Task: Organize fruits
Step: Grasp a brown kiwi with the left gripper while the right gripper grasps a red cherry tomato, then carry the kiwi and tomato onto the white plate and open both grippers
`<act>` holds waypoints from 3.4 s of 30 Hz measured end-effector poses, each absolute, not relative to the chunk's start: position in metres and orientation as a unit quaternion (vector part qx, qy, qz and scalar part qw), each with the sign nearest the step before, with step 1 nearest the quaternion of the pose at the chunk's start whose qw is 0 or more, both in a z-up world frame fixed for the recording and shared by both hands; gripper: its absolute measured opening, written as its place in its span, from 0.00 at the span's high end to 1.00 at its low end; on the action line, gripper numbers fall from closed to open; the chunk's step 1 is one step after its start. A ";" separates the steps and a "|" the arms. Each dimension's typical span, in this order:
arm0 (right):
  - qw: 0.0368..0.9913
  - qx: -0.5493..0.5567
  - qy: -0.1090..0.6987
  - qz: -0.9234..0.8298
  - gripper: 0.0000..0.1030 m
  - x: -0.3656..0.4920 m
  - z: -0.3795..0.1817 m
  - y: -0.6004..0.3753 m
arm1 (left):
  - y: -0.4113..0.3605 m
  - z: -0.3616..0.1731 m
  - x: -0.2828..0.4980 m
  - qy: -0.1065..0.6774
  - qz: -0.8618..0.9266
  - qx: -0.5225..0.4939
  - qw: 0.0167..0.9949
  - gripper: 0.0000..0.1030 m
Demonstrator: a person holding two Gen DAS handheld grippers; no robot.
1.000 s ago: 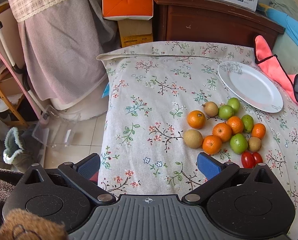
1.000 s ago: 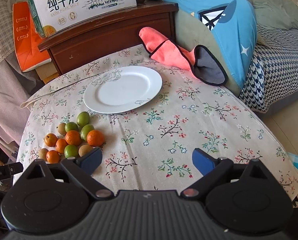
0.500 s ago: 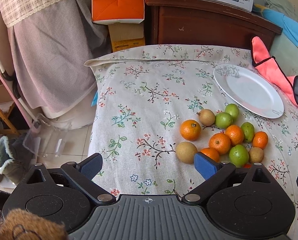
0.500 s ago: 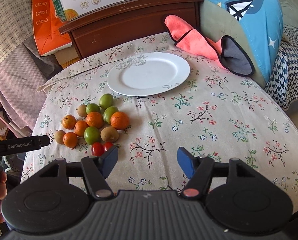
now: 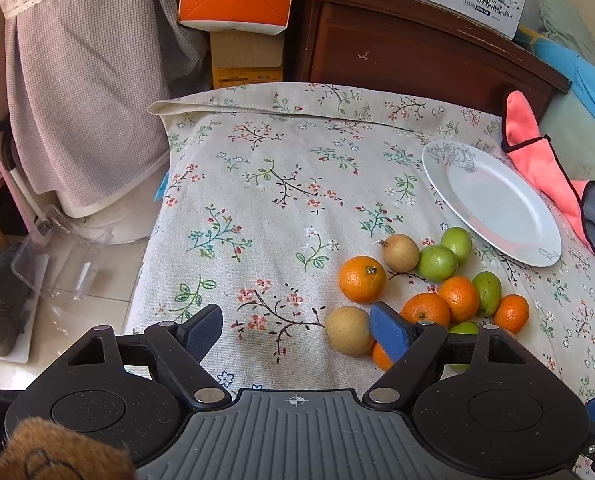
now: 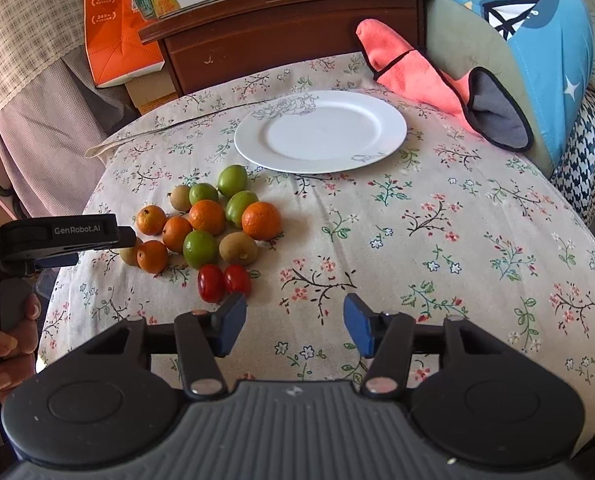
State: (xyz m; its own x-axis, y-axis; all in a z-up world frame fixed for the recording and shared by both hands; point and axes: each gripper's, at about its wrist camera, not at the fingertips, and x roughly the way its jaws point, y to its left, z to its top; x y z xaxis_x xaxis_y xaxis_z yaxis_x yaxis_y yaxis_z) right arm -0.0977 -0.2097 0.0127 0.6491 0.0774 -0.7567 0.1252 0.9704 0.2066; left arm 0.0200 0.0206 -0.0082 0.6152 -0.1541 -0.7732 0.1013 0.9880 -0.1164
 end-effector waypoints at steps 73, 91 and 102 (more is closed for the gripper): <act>0.913 0.099 0.394 0.031 0.82 -0.067 -0.017 -0.176 | 0.015 -0.020 0.005 0.403 -0.131 -0.068 0.903 0.77; 0.921 0.126 0.366 0.032 0.82 -0.074 0.007 -0.192 | 0.010 0.009 -0.005 0.369 -0.158 -0.069 0.913 0.77; 0.924 0.120 0.359 0.058 0.82 -0.059 0.033 -0.204 | -0.012 0.023 0.008 0.366 -0.204 -0.051 0.907 0.77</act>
